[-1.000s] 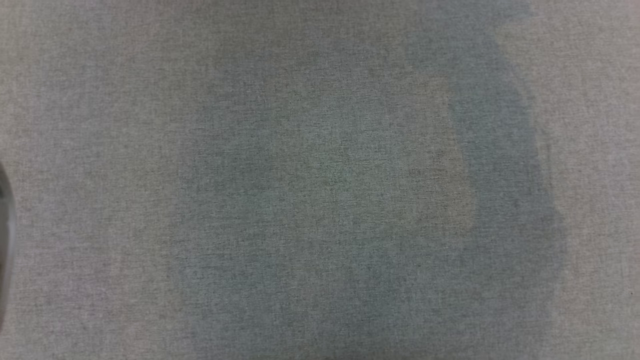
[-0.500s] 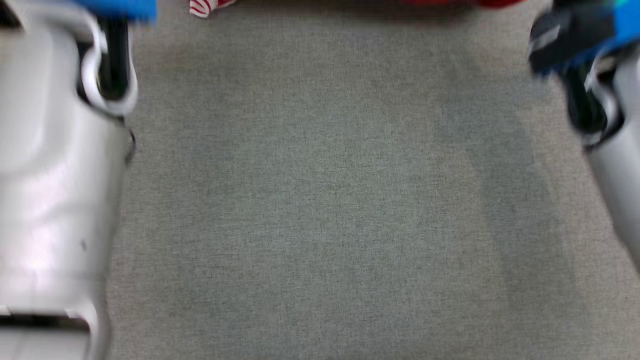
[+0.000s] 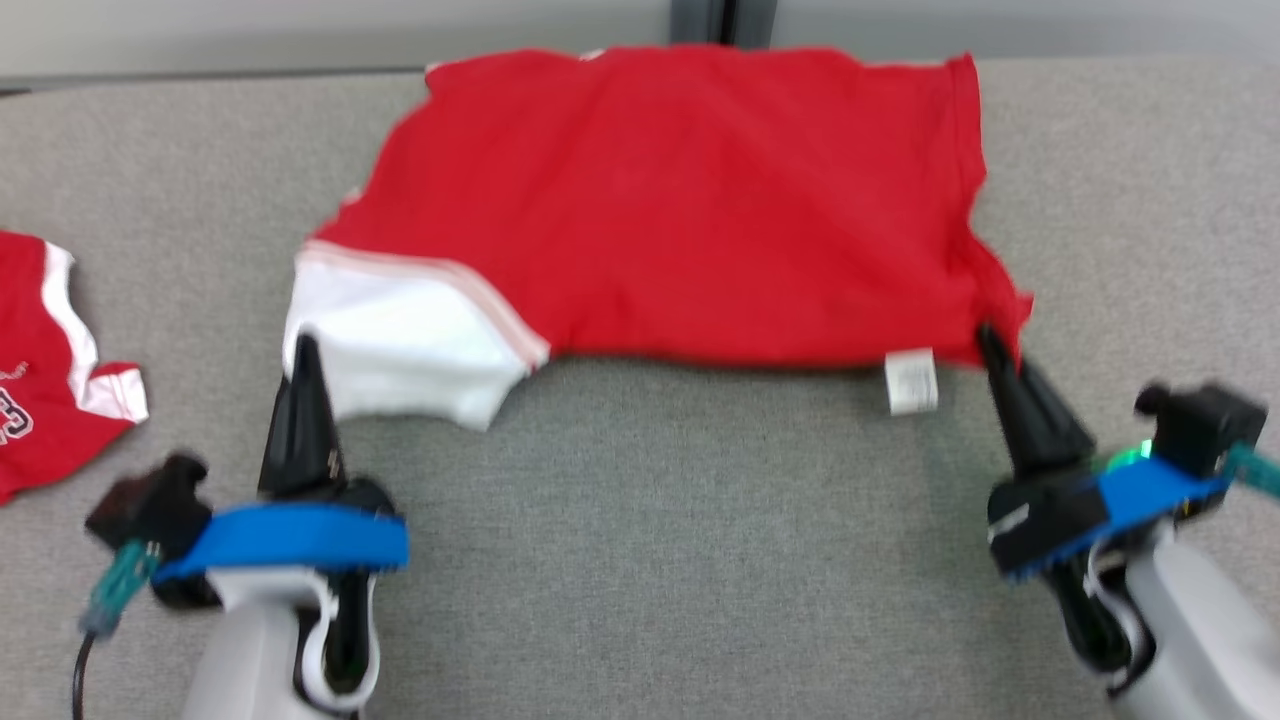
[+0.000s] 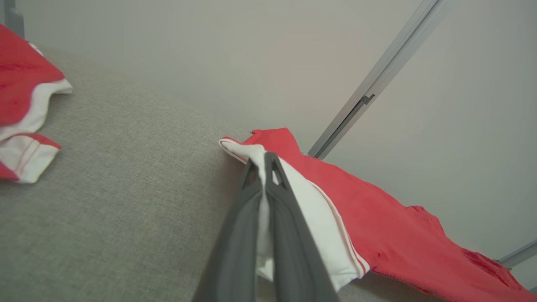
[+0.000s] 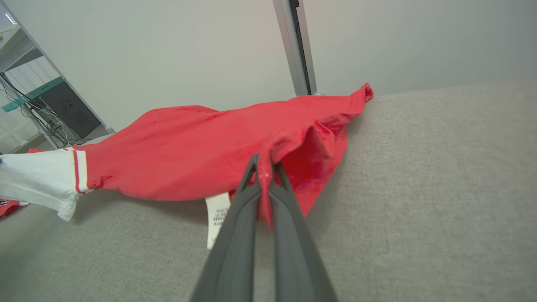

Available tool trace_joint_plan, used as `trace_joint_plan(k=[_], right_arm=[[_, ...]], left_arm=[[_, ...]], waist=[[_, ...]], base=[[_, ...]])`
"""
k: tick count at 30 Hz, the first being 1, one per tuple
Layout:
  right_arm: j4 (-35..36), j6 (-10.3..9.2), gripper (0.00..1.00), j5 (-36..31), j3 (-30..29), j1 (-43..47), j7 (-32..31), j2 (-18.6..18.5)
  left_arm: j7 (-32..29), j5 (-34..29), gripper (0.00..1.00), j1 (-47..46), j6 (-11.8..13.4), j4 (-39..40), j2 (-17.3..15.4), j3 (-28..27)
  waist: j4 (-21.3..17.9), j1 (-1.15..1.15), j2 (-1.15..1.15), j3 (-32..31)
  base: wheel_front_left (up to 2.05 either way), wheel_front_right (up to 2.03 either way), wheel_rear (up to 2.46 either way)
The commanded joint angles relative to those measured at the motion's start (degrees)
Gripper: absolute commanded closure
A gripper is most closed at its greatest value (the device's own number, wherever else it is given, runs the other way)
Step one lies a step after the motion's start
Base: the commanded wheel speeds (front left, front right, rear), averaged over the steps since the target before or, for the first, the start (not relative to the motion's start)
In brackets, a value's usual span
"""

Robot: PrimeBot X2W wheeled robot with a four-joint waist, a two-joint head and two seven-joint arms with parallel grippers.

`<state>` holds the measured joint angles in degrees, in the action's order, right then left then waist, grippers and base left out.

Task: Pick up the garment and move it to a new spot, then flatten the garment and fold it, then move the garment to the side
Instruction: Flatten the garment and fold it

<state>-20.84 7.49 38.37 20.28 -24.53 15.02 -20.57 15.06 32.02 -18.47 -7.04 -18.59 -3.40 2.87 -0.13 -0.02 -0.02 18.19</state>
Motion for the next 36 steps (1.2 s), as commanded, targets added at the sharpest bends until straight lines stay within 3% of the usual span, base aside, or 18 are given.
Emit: trace_joint_plan(k=[1, 7, 20, 28, 36], right_arm=[[0.67, 0.02, 1.0, 0.12, -0.49, 3.18, 0.22, 0.37], [2.09, 0.01, 1.0, -1.46, -1.87, 14.42, 0.22, 1.1], [7.53, 0.01, 1.0, -2.29, -5.79, 32.27, 0.22, 1.75], [6.56, 0.01, 1.0, -1.46, -5.73, 30.17, 0.11, 2.82], [4.85, 0.01, 1.0, 0.35, -3.94, 24.6, -0.48, 2.53]], left_arm=[[0.16, 0.16, 1.0, 2.56, 0.26, 1.3, -0.23, -0.96], [0.16, 2.62, 1.0, 15.55, 1.07, 3.88, 0.48, -2.89], [0.16, 4.41, 1.0, 31.61, 5.46, 11.44, 0.54, 3.13], [-0.1, 5.28, 1.0, 30.02, 4.97, 12.9, 0.22, 4.73], [-2.97, 4.84, 1.0, 22.77, 3.56, 13.22, -2.63, 5.26]], waist=[[-0.82, 0.02, 0.02, -1.79], [-0.58, 0.02, 0.02, -6.69], [0.11, 0.02, 0.02, -11.69], [-0.33, 0.02, 0.02, -11.38], [-1.31, 0.02, 0.02, -10.42]], base=[[0.0, 0.0, 0.0], [0.0, 0.0, 0.0], [0.0, 0.0, 0.0], [0.0, 0.0, 0.0], [0.0, 0.0, 0.0]])
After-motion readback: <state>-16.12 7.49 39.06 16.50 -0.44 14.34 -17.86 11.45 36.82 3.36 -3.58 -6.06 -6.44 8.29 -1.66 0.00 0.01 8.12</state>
